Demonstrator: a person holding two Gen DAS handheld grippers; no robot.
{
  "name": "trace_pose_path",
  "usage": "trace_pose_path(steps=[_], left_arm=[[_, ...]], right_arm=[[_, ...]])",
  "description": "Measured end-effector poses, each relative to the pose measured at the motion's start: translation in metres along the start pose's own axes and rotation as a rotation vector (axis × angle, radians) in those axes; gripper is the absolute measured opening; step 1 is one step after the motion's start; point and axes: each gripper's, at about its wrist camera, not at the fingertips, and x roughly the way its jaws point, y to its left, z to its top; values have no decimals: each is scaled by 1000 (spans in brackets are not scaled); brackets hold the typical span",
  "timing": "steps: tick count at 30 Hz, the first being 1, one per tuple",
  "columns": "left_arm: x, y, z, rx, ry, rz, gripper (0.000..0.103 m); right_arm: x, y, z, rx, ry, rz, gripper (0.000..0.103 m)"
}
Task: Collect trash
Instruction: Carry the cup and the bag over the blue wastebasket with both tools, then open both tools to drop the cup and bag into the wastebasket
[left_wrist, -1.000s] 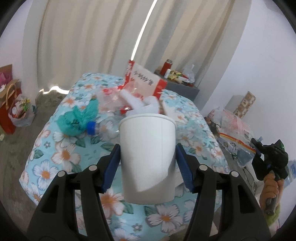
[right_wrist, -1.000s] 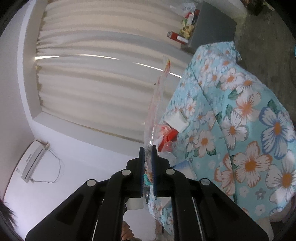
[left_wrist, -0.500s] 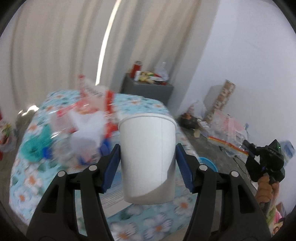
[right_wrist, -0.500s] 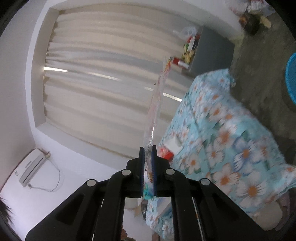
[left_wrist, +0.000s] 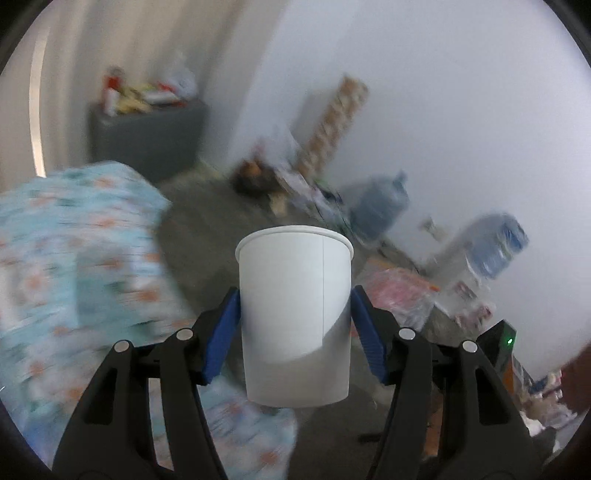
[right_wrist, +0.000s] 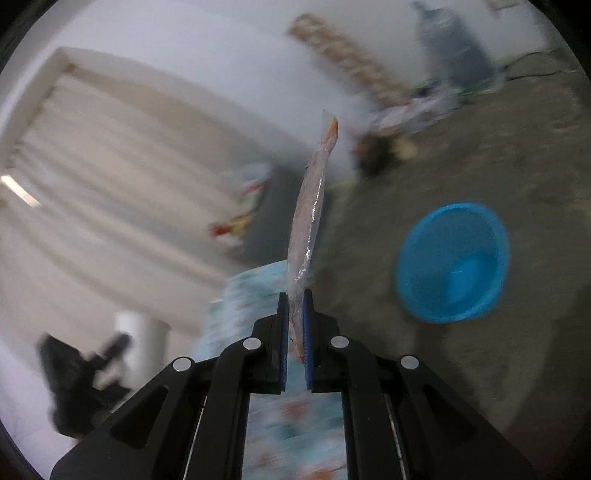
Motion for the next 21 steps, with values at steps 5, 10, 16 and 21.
trace_pose_path(steps=[5,10,16,21], left_arm=[[146,-31,12,8,219,6,58],[254,-40,8,-8,361,25,59],[341,-35,-3,-18,454,98,80],[340,-24,-7,-56,433,116,80]], right_arm=[[46,-63,11,72,43,-130,7],[91,-108,27,123,97,-189,8],[151,-167,46,227,186,-298,52],[143,-187,38,291,157,-322,53]])
